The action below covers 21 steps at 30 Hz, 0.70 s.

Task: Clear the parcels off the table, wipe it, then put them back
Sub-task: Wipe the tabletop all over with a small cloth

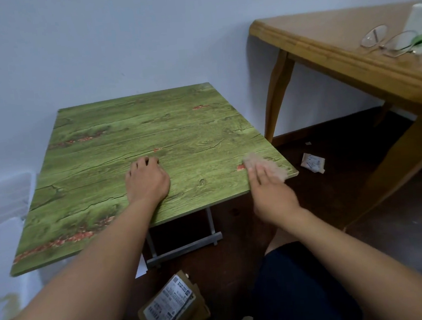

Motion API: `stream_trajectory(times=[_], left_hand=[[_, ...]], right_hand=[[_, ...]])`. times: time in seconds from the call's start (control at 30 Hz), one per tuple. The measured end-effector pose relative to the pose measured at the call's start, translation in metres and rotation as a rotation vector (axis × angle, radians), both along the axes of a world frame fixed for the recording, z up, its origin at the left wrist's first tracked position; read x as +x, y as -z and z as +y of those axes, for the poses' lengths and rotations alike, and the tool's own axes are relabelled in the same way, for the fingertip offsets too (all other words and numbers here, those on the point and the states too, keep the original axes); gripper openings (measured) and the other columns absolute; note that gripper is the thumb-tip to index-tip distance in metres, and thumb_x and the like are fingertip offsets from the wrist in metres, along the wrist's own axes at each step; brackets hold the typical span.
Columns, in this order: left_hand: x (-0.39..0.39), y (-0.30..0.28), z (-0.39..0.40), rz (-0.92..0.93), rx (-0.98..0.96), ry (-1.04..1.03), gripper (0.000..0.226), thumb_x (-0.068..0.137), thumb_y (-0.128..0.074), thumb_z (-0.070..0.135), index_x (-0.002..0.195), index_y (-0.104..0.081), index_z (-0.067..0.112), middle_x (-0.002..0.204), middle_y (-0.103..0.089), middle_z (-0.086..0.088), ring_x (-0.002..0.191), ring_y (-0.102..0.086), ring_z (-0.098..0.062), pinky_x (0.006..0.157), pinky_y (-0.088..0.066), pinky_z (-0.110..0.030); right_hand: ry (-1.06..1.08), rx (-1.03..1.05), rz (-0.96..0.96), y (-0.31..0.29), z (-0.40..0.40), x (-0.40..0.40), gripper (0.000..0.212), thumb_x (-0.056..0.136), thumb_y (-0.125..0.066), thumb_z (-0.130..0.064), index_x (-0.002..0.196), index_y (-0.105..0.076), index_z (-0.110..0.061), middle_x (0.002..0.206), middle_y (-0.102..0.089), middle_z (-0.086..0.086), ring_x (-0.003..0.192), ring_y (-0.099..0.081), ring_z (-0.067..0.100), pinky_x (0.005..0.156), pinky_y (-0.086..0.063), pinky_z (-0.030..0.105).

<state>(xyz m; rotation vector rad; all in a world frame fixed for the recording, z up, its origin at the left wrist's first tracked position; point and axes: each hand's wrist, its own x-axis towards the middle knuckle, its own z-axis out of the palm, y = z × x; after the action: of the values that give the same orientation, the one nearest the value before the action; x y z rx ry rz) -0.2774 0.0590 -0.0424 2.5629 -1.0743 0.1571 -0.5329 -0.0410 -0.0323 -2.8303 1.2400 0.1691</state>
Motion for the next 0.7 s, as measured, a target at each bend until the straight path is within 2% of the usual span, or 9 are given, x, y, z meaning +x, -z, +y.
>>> stream_trajectory(times=[0.23,0.3,0.37,0.43,0.47,0.53,0.6,0.63,0.7], left_hand=[[0.005,0.002,-0.001,0.024,-0.052,0.01,0.038,0.097,-0.038,0.021,0.128,-0.056,0.012,0.133,-0.053,-0.015,0.121,-0.046,-0.035,0.099,-0.037,-0.044],[0.008,0.002,-0.001,0.06,-0.103,0.008,0.038,0.096,-0.038,0.019,0.126,-0.058,0.011,0.131,-0.055,-0.015,0.12,-0.048,-0.035,0.1,-0.038,-0.043],[0.013,0.002,0.0,0.19,-0.215,-0.028,0.037,0.096,-0.037,0.018,0.123,-0.062,0.013,0.13,-0.059,-0.012,0.12,-0.05,-0.032,0.101,-0.038,-0.041],[0.017,-0.004,0.002,0.456,-0.396,-0.126,0.036,0.095,-0.037,0.021,0.115,-0.067,0.02,0.124,-0.063,-0.006,0.115,-0.055,-0.029,0.1,-0.042,-0.039],[0.019,-0.006,0.002,0.581,-0.477,-0.155,0.035,0.094,-0.037,0.022,0.11,-0.068,0.022,0.119,-0.066,-0.003,0.111,-0.057,-0.027,0.098,-0.043,-0.036],[0.022,-0.017,0.002,0.737,-0.55,-0.168,0.032,0.094,-0.041,0.014,0.108,-0.069,0.018,0.111,-0.066,0.0,0.109,-0.058,-0.023,0.09,-0.04,-0.025],[0.026,-0.027,0.004,0.82,-0.594,-0.167,0.032,0.096,-0.04,0.007,0.115,-0.066,0.009,0.11,-0.067,-0.005,0.108,-0.057,-0.02,0.085,-0.035,-0.023],[0.026,-0.031,0.008,0.85,-0.595,-0.151,0.034,0.098,-0.038,0.007,0.118,-0.064,0.007,0.111,-0.067,-0.005,0.106,-0.056,-0.018,0.087,-0.035,-0.024],[0.028,-0.033,0.014,0.858,-0.57,-0.115,0.035,0.1,-0.035,0.009,0.122,-0.063,0.008,0.115,-0.067,-0.006,0.105,-0.054,-0.015,0.091,-0.034,-0.026]], right_hand=[[-0.392,-0.093,-0.032,-0.001,0.074,0.051,0.07,0.096,-0.034,-0.004,0.153,0.006,-0.005,0.161,0.001,0.021,0.15,-0.004,0.032,0.119,-0.013,0.041],[-0.501,-0.027,-0.149,-0.006,0.083,0.057,0.072,0.094,-0.041,-0.003,0.156,-0.004,-0.012,0.162,-0.012,0.014,0.149,-0.015,0.027,0.115,-0.024,0.039],[-0.491,0.142,-0.388,-0.014,0.08,0.061,0.065,0.091,-0.046,-0.001,0.152,-0.031,-0.019,0.152,-0.04,0.008,0.136,-0.042,0.024,0.104,-0.041,0.037],[-0.342,0.445,-0.675,-0.026,0.068,0.066,0.048,0.093,-0.048,-0.003,0.139,-0.053,-0.017,0.119,-0.067,0.006,0.101,-0.064,0.022,0.085,-0.051,0.029],[-0.238,0.61,-0.788,-0.03,0.058,0.07,0.041,0.095,-0.048,-0.002,0.133,-0.058,-0.013,0.102,-0.07,0.002,0.091,-0.065,0.02,0.08,-0.052,0.026],[-0.057,0.829,-0.947,-0.037,0.035,0.077,0.036,0.094,-0.048,0.0,0.125,-0.062,-0.011,0.097,-0.067,-0.001,0.096,-0.063,0.017,0.09,-0.052,0.028],[0.034,0.865,-0.918,-0.039,0.015,0.08,0.036,0.094,-0.054,-0.009,0.13,-0.057,-0.013,0.107,-0.064,0.001,0.106,-0.061,0.019,0.099,-0.049,0.039],[0.047,0.755,-0.793,-0.039,0.006,0.079,0.043,0.095,-0.056,-0.018,0.137,-0.05,-0.014,0.114,-0.062,0.003,0.111,-0.058,0.02,0.101,-0.047,0.041],[0.01,0.359,-0.48,-0.036,-0.003,0.07,0.055,0.097,-0.052,-0.032,0.148,-0.036,-0.016,0.14,-0.051,0.006,0.13,-0.046,0.024,0.106,-0.039,0.041]])
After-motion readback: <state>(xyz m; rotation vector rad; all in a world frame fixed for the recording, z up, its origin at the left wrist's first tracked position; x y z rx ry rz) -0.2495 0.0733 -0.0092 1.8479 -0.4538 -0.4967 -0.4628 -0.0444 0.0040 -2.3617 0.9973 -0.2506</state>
